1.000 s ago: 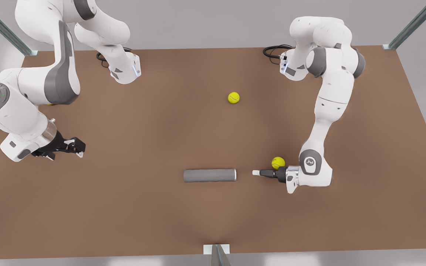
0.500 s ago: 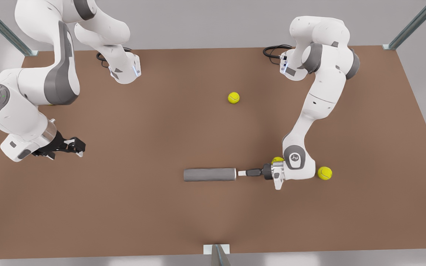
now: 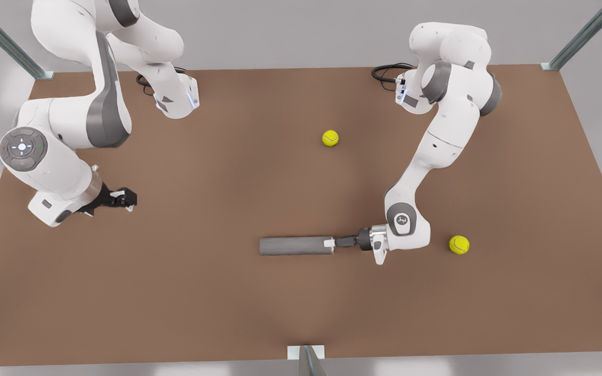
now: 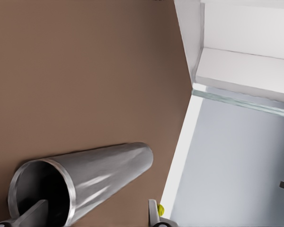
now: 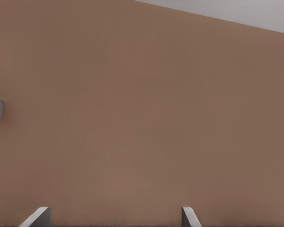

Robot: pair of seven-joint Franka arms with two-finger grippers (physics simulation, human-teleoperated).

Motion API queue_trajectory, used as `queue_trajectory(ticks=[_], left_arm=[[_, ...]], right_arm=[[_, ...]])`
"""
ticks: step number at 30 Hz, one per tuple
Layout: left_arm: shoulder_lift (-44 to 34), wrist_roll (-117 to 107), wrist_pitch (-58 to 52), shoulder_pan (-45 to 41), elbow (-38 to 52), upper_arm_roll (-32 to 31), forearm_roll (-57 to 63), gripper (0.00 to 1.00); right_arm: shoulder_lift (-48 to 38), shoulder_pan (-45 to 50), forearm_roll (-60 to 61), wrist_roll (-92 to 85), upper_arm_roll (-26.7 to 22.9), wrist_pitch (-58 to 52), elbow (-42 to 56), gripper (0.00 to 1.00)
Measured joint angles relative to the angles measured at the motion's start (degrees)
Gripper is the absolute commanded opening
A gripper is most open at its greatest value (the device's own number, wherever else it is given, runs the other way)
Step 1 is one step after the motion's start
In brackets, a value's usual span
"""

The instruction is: Put the tennis tube upright

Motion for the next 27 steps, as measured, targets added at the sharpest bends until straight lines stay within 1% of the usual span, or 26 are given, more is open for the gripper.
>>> queue_trajectory(ticks=[3,7,9,10,11,13,16,18,27], left_arm=[[1.54,0.35,1.37,-0.60,1.22,0.00,-0.35,1.00],[1.55,0.35,1.37,-0.91,1.51,0.00,-0.51,1.00],[1.55,0.35,1.37,-0.91,1.51,0.00,-0.55,1.00],[1.54,0.35,1.37,-1.08,1.51,0.00,-0.58,0.93],[1.55,0.35,1.54,-1.08,1.51,0.00,-0.62,0.84],[1.54,0.35,2.33,-2.14,1.59,0.00,-1.29,0.72],[1.55,0.35,2.34,-2.14,1.60,0.00,-1.85,0.72],[1.55,0.35,2.34,-2.35,1.60,0.00,-2.04,0.68],[1.90,0.22,2.52,-3.02,1.60,0.00,-2.27,0.65]], right_arm=[[0.28,-0.93,-0.32,-0.08,-0.14,1.55,0.12,1.00],[0.23,-0.86,-0.95,-0.08,-0.18,1.93,0.09,1.00],[0.06,-1.27,-3.57,-0.26,-0.24,0.75,-0.26,1.00],[0.00,-0.26,-3.96,-0.42,-0.09,-0.39,-0.22,1.00],[-0.35,1.60,-7.25,-0.31,0.04,-2.55,0.12,1.00],[-0.30,3.48,-9.06,0.17,-0.02,-3.52,0.26,1.00],[-0.53,3.52,-8.96,5.48,0.03,-3.97,0.17,1.00],[-0.56,3.58,-8.88,5.54,0.04,-4.40,0.17,1.00],[-0.57,3.69,-8.93,5.54,0.04,-4.49,0.17,1.00]])
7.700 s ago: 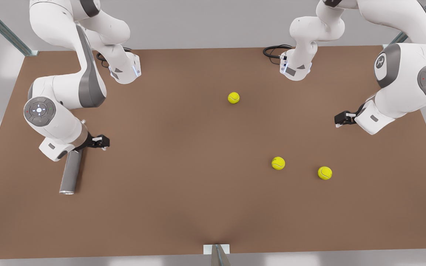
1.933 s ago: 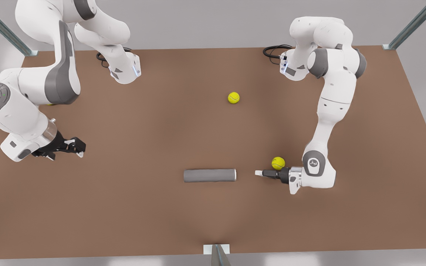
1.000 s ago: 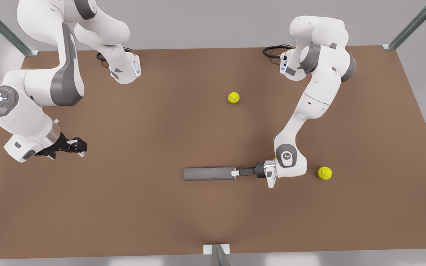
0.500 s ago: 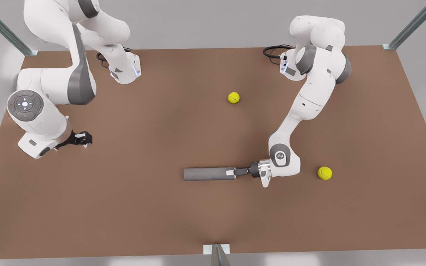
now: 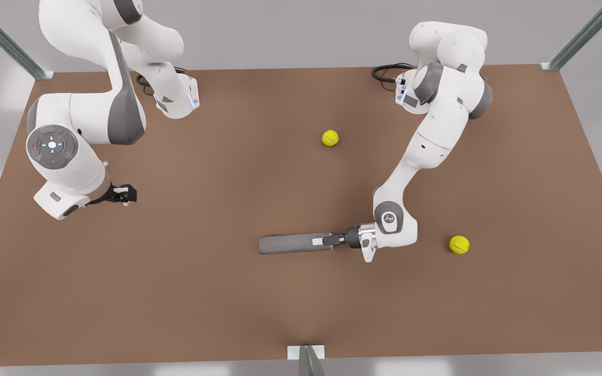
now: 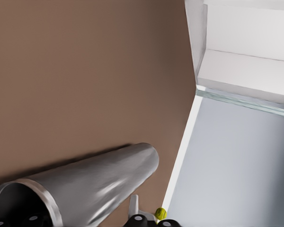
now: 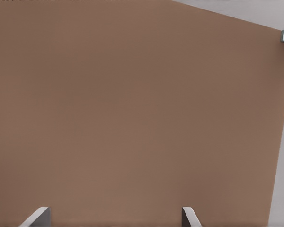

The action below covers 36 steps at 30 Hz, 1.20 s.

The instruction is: Put the tennis tube upright

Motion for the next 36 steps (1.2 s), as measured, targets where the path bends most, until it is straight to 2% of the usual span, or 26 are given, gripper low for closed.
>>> queue_trajectory(ticks=[8,23,30,32,36], left_arm=[[-0.35,-0.30,0.00,0.09,0.09,0.00,-0.21,0.58],[-2.02,-3.29,-0.18,-0.44,0.35,0.00,-0.08,0.58],[-2.54,-4.17,-0.34,-0.53,0.26,0.09,0.02,0.46],[-2.63,-4.61,-0.35,-0.53,0.26,0.09,0.04,0.36],[-3.22,-5.54,-0.44,-0.53,0.14,0.09,0.05,0.33]], right_arm=[[0.00,-0.01,-0.03,0.00,0.00,0.00,0.00,1.00],[0.09,0.25,0.15,0.00,0.09,-0.44,0.09,1.00],[0.09,0.18,0.14,0.00,0.09,-0.40,0.09,1.00],[0.09,0.16,0.14,0.00,0.09,-0.44,0.09,1.00],[0.09,0.16,0.14,0.00,0.09,-0.44,0.09,1.00]])
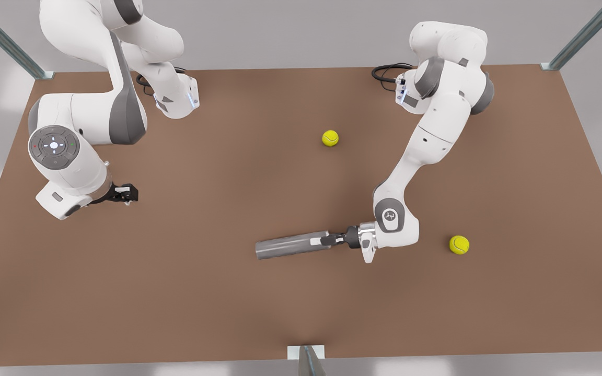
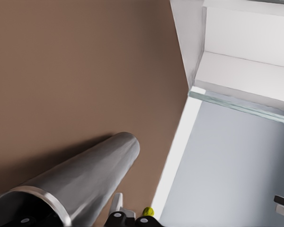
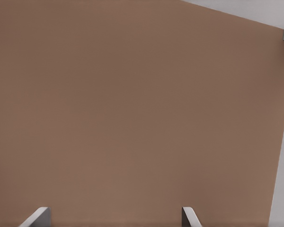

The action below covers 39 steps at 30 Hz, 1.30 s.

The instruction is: Put the tennis tube upright

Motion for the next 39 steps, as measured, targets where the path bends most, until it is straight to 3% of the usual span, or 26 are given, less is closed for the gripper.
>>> queue_trajectory(ticks=[14,27,39], left_arm=[[-0.55,-1.36,0.01,-0.79,-0.06,0.00,0.75,0.21],[-2.91,-6.83,-0.43,-0.53,-0.41,0.26,5.48,0.21],[-10.51,-21.93,-11.60,-0.35,-0.32,6.77,19.08,0.21]], right_arm=[[0.00,0.09,0.00,0.00,0.00,0.00,0.00,1.00],[0.01,0.11,0.09,0.00,0.00,0.18,0.17,1.00],[0.09,0.00,0.18,0.06,2.11,0.75,0.35,1.00]])
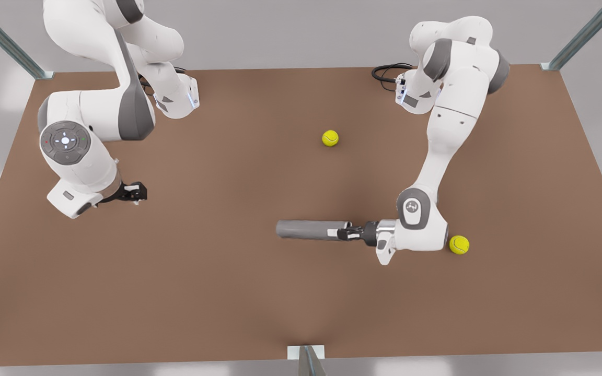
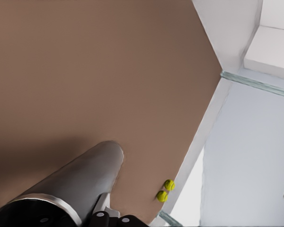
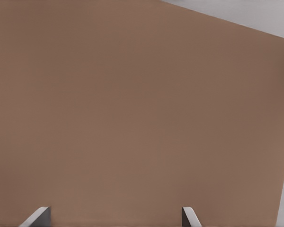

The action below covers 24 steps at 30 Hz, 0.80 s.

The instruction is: Put the tennis tube upright

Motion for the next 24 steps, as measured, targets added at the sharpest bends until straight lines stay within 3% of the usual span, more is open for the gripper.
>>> queue_trajectory(ticks=[18,21,24], left_arm=[[-14.08,-22.51,-5.36,-0.09,0.43,4.65,34.34,0.21],[-16.29,-25.27,-5.37,-0.18,0.88,5.62,39.64,0.21],[-17.42,-29.17,-5.46,-0.35,2.10,5.62,44.66,0.21]], right_arm=[[4.07,-1.97,3.66,-0.31,1.46,1.36,6.40,1.00],[4.75,-6.01,5.44,-0.25,0.10,2.35,8.05,1.00],[8.87,-5.45,5.55,-0.48,0.09,5.93,7.73,1.00]])
